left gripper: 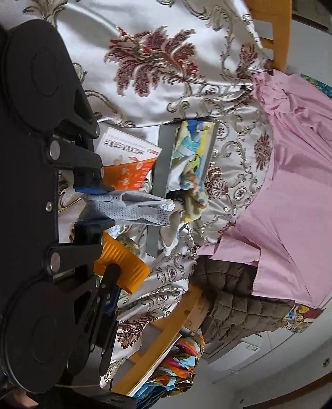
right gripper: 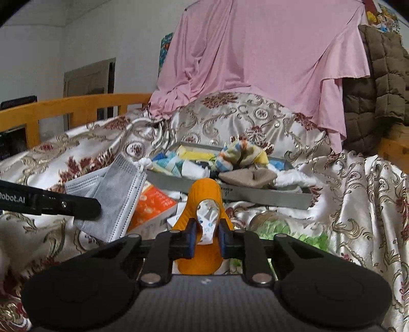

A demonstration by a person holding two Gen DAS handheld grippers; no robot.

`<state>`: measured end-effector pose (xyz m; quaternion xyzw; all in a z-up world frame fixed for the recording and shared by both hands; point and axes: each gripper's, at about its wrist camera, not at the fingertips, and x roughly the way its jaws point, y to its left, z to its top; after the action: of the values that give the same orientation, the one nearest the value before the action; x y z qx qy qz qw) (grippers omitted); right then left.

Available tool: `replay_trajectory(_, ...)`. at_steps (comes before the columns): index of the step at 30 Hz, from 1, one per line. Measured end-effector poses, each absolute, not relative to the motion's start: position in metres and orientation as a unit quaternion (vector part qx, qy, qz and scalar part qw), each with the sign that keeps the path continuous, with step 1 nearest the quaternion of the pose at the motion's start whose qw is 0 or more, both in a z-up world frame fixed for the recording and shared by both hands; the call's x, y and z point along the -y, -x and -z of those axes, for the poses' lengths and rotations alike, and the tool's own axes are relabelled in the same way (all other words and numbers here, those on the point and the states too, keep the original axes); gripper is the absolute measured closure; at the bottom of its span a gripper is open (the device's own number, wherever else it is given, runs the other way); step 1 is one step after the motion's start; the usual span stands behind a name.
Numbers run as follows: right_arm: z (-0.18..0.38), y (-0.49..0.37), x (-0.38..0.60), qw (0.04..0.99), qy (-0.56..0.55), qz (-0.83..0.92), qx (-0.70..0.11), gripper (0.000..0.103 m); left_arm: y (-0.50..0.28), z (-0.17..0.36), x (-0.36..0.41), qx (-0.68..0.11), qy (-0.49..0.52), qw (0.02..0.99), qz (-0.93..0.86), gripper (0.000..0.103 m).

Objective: Organize soft objects
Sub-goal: 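Carry the orange lid and grey mask up over the frog-painting tray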

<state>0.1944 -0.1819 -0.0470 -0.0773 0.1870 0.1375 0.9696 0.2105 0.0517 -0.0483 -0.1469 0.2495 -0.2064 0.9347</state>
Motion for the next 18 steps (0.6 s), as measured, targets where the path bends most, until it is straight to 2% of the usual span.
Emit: replay_trajectory(18,0.007,-0.150,0.213,0.983,0.033,-0.132,-0.128,0.084,-0.163,0.000,-0.049,-0.182,0.150,0.955,0.182,0.082)
